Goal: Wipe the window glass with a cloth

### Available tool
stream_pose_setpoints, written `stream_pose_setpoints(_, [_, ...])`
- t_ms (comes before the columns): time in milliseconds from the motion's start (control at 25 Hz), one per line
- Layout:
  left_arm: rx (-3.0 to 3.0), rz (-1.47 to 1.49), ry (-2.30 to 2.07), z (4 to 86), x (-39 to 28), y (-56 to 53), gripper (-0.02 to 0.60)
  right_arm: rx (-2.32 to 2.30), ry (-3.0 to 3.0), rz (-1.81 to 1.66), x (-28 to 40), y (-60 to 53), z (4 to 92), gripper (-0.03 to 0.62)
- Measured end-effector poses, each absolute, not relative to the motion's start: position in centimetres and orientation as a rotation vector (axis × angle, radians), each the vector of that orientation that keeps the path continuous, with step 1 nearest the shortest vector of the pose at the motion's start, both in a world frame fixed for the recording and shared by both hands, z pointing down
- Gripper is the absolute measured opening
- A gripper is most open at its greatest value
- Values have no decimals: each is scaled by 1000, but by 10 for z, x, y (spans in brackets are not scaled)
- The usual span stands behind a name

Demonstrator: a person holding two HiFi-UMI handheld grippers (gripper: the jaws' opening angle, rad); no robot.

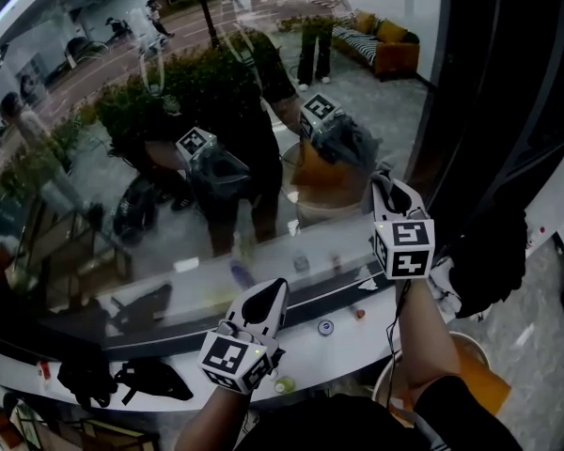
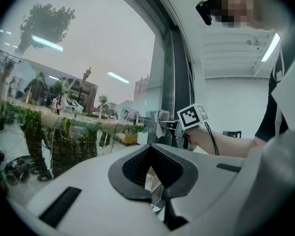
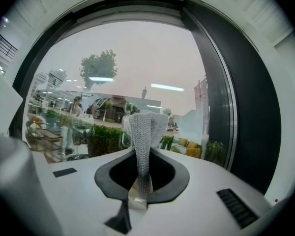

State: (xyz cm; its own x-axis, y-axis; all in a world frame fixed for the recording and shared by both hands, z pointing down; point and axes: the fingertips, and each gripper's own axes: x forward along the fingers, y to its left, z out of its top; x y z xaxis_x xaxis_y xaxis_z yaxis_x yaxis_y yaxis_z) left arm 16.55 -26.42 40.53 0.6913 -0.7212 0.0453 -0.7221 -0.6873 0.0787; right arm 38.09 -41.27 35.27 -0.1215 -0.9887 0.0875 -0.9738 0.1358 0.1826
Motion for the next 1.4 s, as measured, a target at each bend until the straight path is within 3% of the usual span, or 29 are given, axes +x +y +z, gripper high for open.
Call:
stream_pose_setpoints(720, [2784,22,-1270,403,157,-247,6,1926,-2291,-95,373,-403,352,52])
stream_pose_setpoints(1400, [2759,13,-1383,388,110,-231,6,1563,-2582,-59,233,-316,374,52])
